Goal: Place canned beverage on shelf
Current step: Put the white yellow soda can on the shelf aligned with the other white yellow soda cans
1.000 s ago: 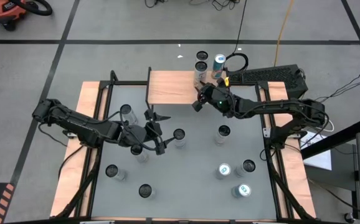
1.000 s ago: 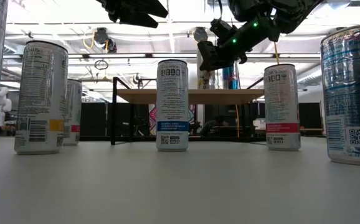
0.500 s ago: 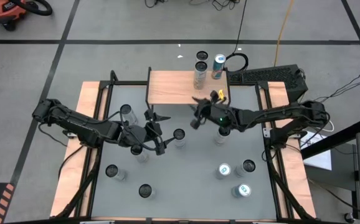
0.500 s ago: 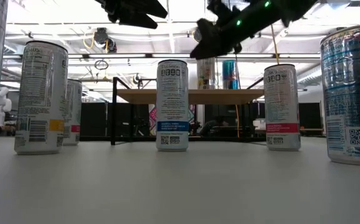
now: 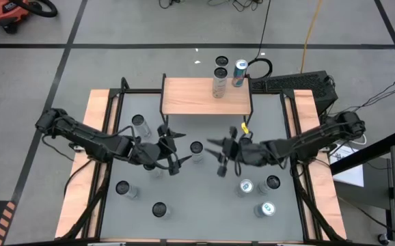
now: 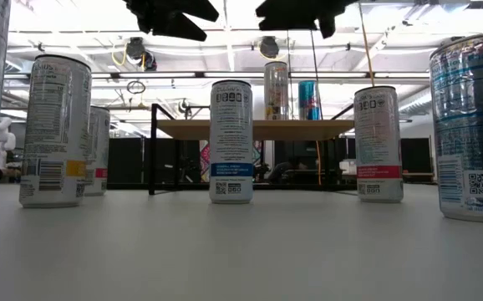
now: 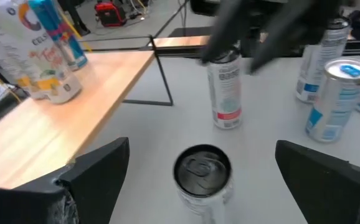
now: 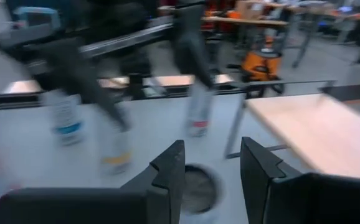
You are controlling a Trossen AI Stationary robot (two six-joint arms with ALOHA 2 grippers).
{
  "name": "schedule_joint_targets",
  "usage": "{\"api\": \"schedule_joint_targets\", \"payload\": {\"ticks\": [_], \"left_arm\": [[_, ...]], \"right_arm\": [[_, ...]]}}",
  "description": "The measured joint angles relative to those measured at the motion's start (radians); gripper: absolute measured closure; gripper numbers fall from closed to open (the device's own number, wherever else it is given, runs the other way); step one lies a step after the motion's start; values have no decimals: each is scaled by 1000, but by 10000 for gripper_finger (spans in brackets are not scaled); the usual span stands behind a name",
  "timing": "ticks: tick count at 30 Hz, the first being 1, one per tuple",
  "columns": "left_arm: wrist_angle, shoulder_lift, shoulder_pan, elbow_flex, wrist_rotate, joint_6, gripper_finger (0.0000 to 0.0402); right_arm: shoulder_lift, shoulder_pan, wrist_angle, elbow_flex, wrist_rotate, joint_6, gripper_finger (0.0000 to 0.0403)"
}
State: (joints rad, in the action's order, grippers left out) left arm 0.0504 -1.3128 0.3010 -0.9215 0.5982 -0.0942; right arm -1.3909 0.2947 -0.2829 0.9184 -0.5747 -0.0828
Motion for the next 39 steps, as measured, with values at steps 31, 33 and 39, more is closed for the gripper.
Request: {"api": "schedule_joint_targets", "payload": {"ticks": [31,33,39], "left_arm": [[34,2,160,0,51,-123,4],[64,14,160,0,52,-110,4],[103,33,163,0,62,-145,4]], "right_arm": [[-144,291,-168,0,-78,-71,314],[-147,290,-168,0,-78,-70,314],[-147,290,-180,0,-83,-59,314]]}}
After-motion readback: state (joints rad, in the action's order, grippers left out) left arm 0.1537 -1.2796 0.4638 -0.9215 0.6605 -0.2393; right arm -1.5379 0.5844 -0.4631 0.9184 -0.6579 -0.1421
